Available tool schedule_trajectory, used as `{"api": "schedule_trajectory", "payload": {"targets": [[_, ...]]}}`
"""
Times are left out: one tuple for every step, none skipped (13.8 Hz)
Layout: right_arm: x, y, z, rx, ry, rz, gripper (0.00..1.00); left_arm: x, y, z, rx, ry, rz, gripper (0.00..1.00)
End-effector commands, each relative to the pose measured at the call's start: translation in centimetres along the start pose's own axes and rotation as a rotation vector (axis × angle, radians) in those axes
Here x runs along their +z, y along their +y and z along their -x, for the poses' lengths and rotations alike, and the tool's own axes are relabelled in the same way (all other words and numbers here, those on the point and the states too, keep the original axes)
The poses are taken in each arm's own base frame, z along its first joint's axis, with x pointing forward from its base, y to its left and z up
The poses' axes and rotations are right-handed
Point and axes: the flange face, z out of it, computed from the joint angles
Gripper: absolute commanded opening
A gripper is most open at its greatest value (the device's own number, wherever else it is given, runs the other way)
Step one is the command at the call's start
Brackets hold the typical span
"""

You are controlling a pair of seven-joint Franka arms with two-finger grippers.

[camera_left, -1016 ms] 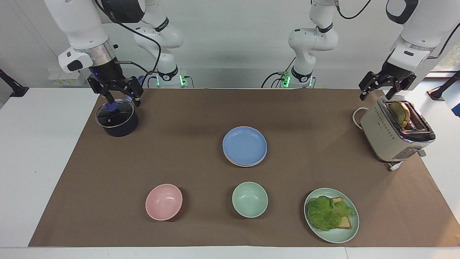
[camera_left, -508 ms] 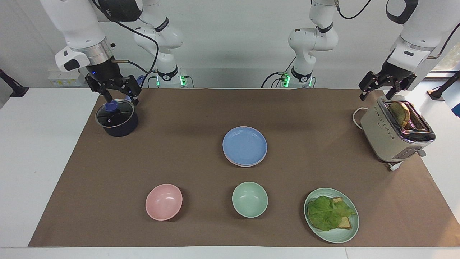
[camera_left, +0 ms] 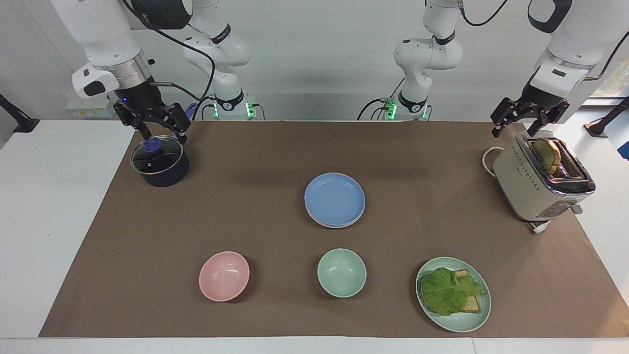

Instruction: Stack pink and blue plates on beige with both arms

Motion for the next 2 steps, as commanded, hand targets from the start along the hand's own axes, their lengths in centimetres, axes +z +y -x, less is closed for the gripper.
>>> {"api": "schedule_trajectory", "payload": {"targets": [[-0.09, 0.30, 0.18, -0.011, -0.002, 0.018, 1.00, -0.67, -0.31, 0.51, 0.004, -0.005, -0.011, 1.00], [-0.09, 0.30, 0.18, -0.011, -0.002, 0.018, 1.00, -0.67, -0.31, 0.51, 0.004, -0.005, -0.011, 1.00]]}}
